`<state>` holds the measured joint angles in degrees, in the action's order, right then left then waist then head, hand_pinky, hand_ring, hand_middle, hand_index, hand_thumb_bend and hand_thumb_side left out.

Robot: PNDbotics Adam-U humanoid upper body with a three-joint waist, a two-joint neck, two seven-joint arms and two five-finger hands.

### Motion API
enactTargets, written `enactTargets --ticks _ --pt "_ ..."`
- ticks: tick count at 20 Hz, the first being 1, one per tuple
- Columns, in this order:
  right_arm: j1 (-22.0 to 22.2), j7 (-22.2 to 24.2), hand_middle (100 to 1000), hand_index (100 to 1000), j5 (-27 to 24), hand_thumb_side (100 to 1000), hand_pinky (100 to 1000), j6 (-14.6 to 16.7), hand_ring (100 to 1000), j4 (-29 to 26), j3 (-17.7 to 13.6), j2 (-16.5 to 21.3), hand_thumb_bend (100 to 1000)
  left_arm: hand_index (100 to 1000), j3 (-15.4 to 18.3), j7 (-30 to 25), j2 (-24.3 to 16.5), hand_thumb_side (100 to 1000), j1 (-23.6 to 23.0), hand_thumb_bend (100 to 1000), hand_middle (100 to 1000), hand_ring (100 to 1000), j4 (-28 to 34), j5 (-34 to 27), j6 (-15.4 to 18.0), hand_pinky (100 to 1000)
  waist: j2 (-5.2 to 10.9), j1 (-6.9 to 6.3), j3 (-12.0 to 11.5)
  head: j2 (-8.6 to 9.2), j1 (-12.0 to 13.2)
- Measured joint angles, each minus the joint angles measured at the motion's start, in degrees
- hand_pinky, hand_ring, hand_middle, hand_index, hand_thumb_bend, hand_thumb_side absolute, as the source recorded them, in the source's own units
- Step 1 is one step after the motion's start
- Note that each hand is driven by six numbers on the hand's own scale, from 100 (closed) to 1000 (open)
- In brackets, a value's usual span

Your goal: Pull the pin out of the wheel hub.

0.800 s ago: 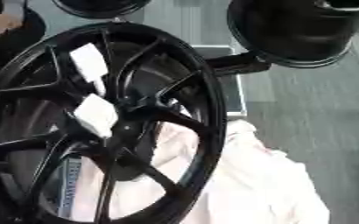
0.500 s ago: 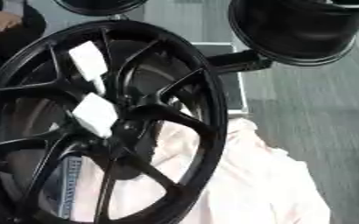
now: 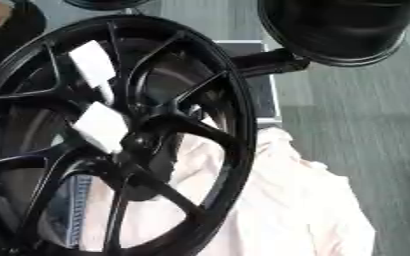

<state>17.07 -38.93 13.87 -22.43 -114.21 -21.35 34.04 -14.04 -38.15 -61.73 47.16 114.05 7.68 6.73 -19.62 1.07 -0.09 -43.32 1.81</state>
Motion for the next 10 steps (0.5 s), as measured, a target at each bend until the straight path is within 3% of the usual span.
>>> enactTargets --ticks 10 --pt "-0.9 0.2 627 729 -0.5 447 704 -0.1 681 0.0 0.2 -0.2 100 791 -5.4 -4.8 4.1 100 5.4 562 672 710 -5.0 4.8 -0.9 813 -0.67 -0.28 0.6 -0.49 0.0"
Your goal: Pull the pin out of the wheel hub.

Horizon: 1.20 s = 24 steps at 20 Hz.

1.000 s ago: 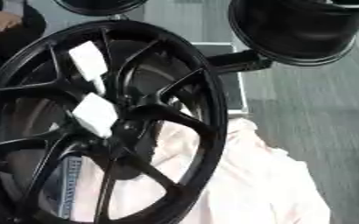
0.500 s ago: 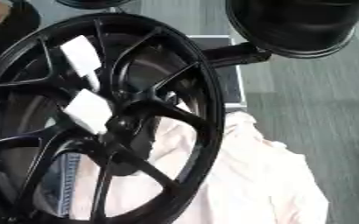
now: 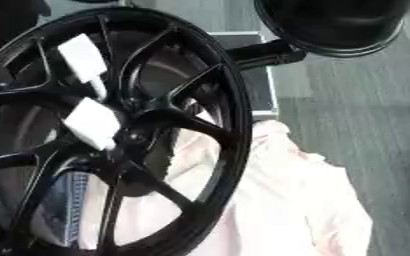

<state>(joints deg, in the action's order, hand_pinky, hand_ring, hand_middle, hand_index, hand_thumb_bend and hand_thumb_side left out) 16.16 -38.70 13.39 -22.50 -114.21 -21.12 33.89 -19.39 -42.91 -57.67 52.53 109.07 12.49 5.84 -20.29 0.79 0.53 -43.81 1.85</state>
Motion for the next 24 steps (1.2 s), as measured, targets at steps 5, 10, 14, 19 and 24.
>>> enactTargets --ticks 5,10,14,19,24 --pt "-0.2 0.1 627 728 -0.4 446 704 0.0 681 0.0 0.0 -0.2 100 793 -1.7 -0.9 2.0 100 2.0 583 675 724 -4.1 2.6 1.2 815 -0.27 -0.04 0.2 -0.01 0.0" --pt "-0.6 0.1 626 727 -0.6 444 702 0.0 679 0.0 0.2 -0.4 100 799 -2.7 -1.5 3.3 100 3.1 633 695 740 -6.8 4.5 2.9 819 -0.68 -0.21 0.3 -0.01 0.0" --pt "-1.0 0.2 627 727 -1.0 441 703 -0.1 679 0.0 0.3 -0.4 100 796 -3.3 -2.1 4.3 100 4.0 638 704 741 -8.3 5.4 4.4 820 -1.13 -0.33 0.6 -0.01 0.2" --pt "-1.5 0.3 626 727 -1.4 439 702 -0.2 678 0.0 0.4 -0.9 100 792 -3.8 -2.7 5.4 100 4.6 633 704 740 -10.6 6.7 5.6 820 -2.02 -0.34 1.2 0.01 0.7" --pt "-2.0 0.4 626 726 -1.7 436 701 -0.2 677 0.0 0.7 -1.4 100 779 -4.1 -2.8 6.6 100 5.5 607 693 726 -12.7 7.7 6.3 816 -2.79 -0.34 1.5 0.56 1.2"
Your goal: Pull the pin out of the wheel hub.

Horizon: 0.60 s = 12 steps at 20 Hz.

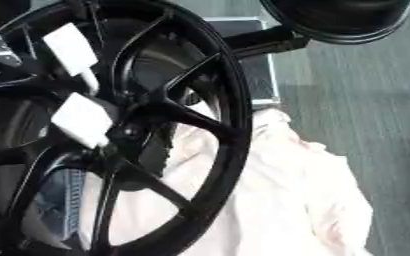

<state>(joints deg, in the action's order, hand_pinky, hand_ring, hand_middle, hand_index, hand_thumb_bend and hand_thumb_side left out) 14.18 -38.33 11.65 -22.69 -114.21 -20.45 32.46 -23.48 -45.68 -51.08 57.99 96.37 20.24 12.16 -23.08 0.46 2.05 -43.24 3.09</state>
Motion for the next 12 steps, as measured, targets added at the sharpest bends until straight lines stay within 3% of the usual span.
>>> enactTargets --ticks 12 --pt "-0.7 0.0 622 723 -0.8 435 697 0.0 673 0.0 0.0 -0.8 100 750 -0.8 -0.2 1.8 100 0.6 600 662 712 -3.3 1.3 1.2 812 -1.05 -0.08 0.5 1.27 1.2"
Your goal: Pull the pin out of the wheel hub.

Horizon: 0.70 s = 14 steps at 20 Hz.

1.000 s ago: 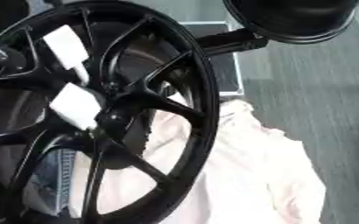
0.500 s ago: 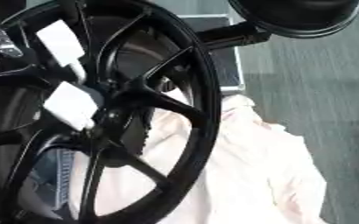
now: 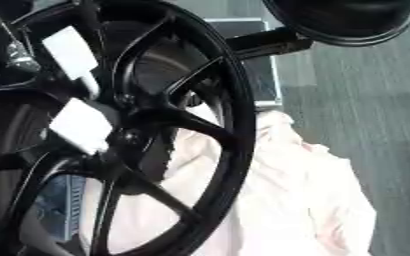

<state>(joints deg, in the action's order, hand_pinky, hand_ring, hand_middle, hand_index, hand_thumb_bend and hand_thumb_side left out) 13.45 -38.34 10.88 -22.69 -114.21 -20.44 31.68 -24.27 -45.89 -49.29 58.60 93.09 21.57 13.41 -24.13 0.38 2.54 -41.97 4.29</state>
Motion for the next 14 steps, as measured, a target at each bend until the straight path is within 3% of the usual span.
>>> enactTargets --ticks 8,14 --pt "-0.3 0.0 621 722 -0.4 435 694 0.0 670 0.0 0.0 -0.7 100 733 -0.6 -0.4 0.8 100 0.0 565 630 665 -1.8 0.6 0.7 805 -0.35 0.02 0.2 0.3 0.5" --pt "-0.3 -0.2 618 720 -0.9 436 691 -0.2 667 0.0 0.0 -1.1 100 757 -0.9 -2.4 1.0 100 0.3 587 653 677 -2.1 -1.9 0.2 813 -0.41 0.03 0.0 0.3 0.5"
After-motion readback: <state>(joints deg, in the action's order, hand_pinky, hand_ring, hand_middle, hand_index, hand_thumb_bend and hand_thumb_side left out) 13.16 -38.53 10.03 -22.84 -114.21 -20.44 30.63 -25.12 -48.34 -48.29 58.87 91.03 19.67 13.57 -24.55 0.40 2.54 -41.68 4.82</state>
